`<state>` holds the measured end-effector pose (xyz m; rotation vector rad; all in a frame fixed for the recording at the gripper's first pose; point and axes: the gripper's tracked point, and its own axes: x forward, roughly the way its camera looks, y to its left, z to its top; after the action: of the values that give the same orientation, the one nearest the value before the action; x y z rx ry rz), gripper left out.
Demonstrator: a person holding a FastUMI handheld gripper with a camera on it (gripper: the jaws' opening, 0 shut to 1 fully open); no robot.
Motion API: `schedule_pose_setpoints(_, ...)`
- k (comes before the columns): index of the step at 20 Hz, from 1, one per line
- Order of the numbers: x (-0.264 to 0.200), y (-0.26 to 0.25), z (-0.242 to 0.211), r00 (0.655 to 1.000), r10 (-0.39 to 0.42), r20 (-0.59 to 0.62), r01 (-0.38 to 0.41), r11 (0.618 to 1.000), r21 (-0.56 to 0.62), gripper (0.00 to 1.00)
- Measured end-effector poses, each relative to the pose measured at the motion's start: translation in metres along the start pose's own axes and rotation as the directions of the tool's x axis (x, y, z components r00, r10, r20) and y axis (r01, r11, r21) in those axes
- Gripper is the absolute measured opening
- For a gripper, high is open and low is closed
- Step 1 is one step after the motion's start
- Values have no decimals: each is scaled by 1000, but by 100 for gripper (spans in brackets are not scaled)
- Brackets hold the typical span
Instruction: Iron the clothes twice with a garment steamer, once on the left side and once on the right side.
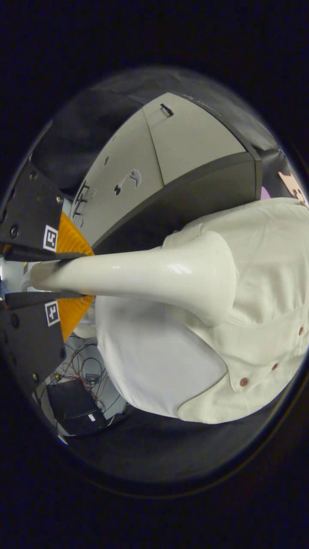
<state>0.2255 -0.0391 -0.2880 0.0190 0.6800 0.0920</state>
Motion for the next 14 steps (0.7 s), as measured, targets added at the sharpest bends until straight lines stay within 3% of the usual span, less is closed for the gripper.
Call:
schedule_pose_setpoints(6, -57, 21, 28, 999, 4, 53, -3, 1000, -22, 22)
schedule_pose_setpoints(14, -185, 50, 125, 975, 20, 219, -3, 997, -80, 22)
